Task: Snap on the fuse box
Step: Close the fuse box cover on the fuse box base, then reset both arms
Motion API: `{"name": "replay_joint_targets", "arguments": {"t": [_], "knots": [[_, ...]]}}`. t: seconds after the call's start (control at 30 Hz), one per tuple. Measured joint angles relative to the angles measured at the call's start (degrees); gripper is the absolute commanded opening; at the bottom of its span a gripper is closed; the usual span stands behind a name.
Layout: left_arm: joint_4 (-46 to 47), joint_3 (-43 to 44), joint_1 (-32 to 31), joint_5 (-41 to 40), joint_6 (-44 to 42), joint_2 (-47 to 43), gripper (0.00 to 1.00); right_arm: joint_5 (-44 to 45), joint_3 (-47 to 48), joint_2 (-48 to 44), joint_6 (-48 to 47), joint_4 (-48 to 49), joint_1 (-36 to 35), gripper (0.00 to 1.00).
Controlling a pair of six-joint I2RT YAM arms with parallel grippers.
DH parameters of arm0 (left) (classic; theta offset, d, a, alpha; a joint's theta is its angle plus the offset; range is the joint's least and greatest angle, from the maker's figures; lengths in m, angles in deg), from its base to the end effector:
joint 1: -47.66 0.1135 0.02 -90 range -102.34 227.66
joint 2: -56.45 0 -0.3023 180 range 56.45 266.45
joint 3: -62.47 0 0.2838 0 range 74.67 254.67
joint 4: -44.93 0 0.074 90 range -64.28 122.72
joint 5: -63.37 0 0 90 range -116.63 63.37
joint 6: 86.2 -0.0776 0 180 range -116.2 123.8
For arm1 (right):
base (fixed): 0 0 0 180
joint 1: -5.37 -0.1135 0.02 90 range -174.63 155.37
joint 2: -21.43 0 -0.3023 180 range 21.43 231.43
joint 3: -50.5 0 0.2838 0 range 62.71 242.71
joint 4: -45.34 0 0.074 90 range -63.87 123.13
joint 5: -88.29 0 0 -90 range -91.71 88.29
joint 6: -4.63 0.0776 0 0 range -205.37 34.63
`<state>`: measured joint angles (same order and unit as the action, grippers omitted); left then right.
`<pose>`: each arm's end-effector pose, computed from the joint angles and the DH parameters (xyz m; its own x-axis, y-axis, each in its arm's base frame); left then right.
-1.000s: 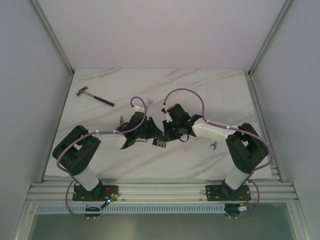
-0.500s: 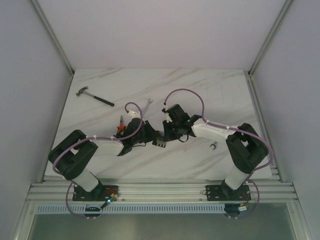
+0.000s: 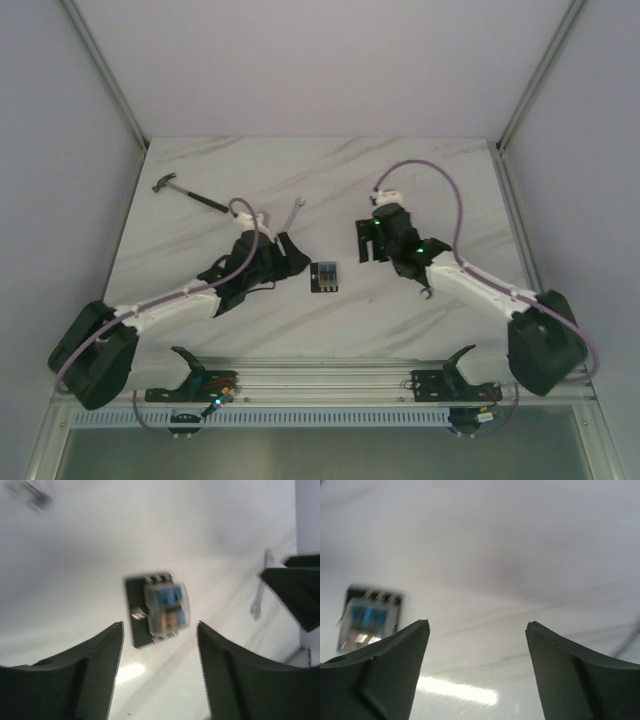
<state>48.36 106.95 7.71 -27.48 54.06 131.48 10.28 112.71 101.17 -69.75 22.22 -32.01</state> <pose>0.2470 -0.2054 0.1922 -0.7093 -0.4088 -0.5742 0.1353 0.7205 -0.6801 0.2883 0.2000 0.2278 -0.6247 -0.1458 -0.7671 -0.3119 0.9472 0.0740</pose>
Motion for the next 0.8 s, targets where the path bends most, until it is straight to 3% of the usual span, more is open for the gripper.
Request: {"name": "replay_joint_targets", "arguments": {"t": [0.07, 0.13, 0.33, 0.47, 0.63, 0.8], "knots": [[-2.1, 0.0, 3.0, -3.0, -2.1, -3.6, 0.92, 4.7, -2.5, -4.0, -0.9, 2.9, 3.2, 0.96], [-4.2, -0.1, 6.8, -7.3, -4.7, -7.4, 1.00, 9.1, -6.1, -7.8, -2.0, 6.8, 7.8, 0.99], [-6.4, -4.1, 17.5, -22.8, -12.5, -19.7, 1.00, 15.8, -19.9, -14.3, -5.1, 23.1, 21.3, 0.99], [-4.2, -9.6, 24.1, -31.6, -17.2, -25.1, 1.00, 17.8, -28.2, -13.9, -8.6, 36.0, 25.0, 0.99], [5.3, -18.7, 29.4, -38.2, -24.4, -24.0, 1.00, 17.3, -33.8, -6.3, -11.5, 52.9, 27.5, 0.99], [18.8, -24.5, 33.2, -38.8, -31.2, -17.2, 1.00, 12.7, -37.3, -1.7, -15.2, 65.7, 28.6, 0.99]]}}
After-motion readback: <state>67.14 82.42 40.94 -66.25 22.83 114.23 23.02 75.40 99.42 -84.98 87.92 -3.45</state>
